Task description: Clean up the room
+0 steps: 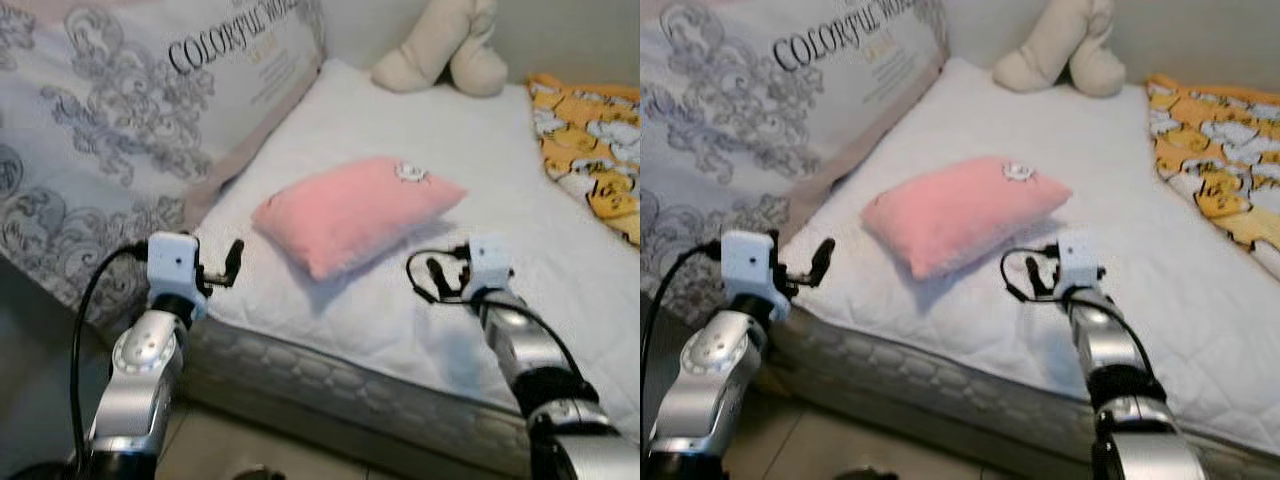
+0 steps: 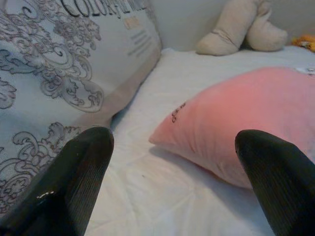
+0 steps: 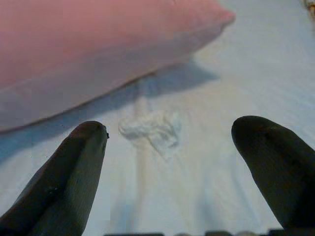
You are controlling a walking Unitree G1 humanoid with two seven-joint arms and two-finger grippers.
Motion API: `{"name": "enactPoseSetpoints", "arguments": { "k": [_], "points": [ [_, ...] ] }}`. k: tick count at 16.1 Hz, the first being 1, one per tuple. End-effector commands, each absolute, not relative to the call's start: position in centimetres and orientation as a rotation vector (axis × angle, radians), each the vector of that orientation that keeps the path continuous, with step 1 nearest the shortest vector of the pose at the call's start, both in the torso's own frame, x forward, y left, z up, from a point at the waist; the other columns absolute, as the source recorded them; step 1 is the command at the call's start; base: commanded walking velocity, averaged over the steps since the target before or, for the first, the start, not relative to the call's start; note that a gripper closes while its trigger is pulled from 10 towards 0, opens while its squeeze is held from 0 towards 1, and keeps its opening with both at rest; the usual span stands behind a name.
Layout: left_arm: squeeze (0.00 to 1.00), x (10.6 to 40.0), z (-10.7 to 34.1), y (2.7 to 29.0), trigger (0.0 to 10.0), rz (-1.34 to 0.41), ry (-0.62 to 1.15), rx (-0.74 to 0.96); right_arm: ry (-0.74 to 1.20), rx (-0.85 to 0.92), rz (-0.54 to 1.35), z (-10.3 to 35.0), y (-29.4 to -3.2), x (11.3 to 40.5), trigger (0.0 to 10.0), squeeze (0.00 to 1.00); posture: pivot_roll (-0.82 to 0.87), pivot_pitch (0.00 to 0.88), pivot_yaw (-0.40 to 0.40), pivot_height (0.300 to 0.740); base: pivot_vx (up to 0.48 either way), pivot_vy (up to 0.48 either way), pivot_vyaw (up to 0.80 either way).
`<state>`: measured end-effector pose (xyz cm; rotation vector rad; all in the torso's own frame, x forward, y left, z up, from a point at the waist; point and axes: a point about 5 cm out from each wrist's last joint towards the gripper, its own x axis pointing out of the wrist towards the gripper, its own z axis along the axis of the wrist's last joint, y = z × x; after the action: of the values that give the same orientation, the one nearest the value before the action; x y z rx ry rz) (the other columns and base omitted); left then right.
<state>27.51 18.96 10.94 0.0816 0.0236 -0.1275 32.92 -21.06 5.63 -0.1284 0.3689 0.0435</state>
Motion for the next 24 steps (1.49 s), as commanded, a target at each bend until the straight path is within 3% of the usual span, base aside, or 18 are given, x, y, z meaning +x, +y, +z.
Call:
{"name": "enactPoseSetpoints", "arguments": {
  "k": [1,3,6,12,17,24],
  "points": [
    [0.0,27.6,11.2,18.8,10.0,-0.141,0.027,0.077,0.28,-0.124,0.039,7.4,-21.2,33.8,10.0,0.0,-0.05,0.0,0.022,0.74,0.0,0.0,0.0],
    [0.0,27.2,11.3,19.0,10.0,-0.127,0.022,0.091,0.126,-0.05,-0.01,10.1,-21.8,33.8,10.0,0.0,-0.05,0.0,-0.001,0.74,0.0,0.0,0.0],
    [0.0,26.0,11.2,19.4,10.0,-0.06,0.011,0.06,-0.126,-0.05,0.015,13.2,-21.2,28.6,10.0,0.0,-0.07,0.001,-0.015,0.74,0.0,0.0,0.0],
    [0.0,25.2,12.0,18.0,10.0,-0.111,-0.005,0.054,0.076,0.001,0.039,9.9,-19.9,25.2,10.0,0.0,-0.08,0.0,0.003,0.74,0.103,0.0,0.0],
    [0.0,25.1,11.9,17.9,10.0,-0.123,0.002,0.075,0.092,-0.009,0.081,10.2,-19.7,25.0,10.0,0.0,-0.07,0.0,0.003,0.74,0.354,0.0,-0.22],
    [0.0,25.0,11.6,18.3,10.0,-0.082,0.02,0.078,0.133,-0.028,0.103,10.2,-19.7,25.1,10.0,0.0,-0.07,0.0,-0.008,0.74,0.0,0.0,0.0]
  ]
}}
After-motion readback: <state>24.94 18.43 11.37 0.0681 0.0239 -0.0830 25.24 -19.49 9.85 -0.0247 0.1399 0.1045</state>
